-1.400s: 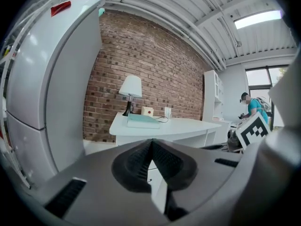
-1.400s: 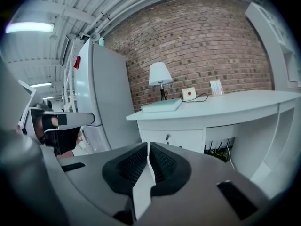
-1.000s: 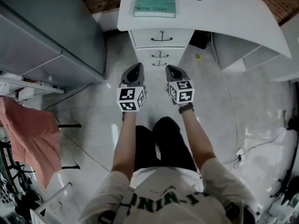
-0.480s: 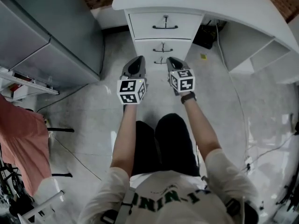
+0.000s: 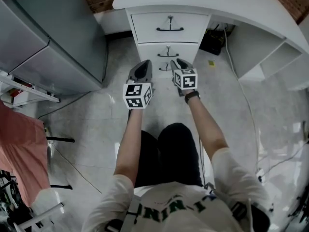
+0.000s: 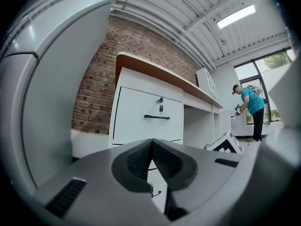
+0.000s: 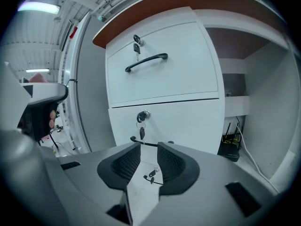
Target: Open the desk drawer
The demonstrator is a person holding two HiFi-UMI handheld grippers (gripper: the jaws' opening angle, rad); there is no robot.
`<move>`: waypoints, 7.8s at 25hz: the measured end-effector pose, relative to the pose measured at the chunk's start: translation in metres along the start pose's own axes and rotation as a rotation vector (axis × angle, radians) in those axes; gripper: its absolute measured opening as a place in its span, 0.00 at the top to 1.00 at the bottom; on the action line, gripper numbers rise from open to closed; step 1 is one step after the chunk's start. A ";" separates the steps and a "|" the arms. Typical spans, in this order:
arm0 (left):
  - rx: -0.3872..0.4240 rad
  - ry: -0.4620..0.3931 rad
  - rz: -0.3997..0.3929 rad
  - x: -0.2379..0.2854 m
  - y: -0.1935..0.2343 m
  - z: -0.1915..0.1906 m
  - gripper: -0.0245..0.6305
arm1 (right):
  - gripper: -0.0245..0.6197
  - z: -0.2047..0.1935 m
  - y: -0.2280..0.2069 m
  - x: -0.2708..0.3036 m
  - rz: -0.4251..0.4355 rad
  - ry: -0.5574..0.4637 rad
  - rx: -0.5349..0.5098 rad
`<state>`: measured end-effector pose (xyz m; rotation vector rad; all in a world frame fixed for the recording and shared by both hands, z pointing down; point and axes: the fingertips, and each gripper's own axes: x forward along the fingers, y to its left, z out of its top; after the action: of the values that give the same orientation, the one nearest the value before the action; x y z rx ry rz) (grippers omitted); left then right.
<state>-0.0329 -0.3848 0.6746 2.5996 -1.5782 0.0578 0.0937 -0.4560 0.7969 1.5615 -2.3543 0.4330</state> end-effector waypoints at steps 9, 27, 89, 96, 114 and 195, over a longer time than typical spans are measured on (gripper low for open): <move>0.003 0.007 0.024 0.003 0.015 -0.010 0.97 | 0.71 -0.013 -0.006 0.033 -0.002 0.018 0.114; 0.012 0.049 0.058 -0.011 0.032 -0.030 0.97 | 0.71 -0.009 0.006 0.064 0.112 -0.049 0.560; -0.035 0.014 0.040 -0.038 0.023 -0.037 0.97 | 0.96 -0.013 0.036 0.044 0.392 -0.267 1.154; -0.037 0.020 0.050 -0.043 0.031 -0.041 0.97 | 0.96 -0.026 0.028 0.044 0.354 -0.310 1.205; -0.043 0.053 0.080 -0.053 0.045 -0.057 0.97 | 0.80 0.001 0.017 0.071 0.365 -0.362 1.411; 0.004 -0.010 0.027 -0.068 -0.005 -0.018 0.97 | 0.93 -0.076 0.065 -0.036 0.233 -0.215 1.506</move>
<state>-0.0596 -0.3211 0.6863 2.5863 -1.6181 0.0501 0.0522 -0.3716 0.8467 1.7218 -2.3080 2.6033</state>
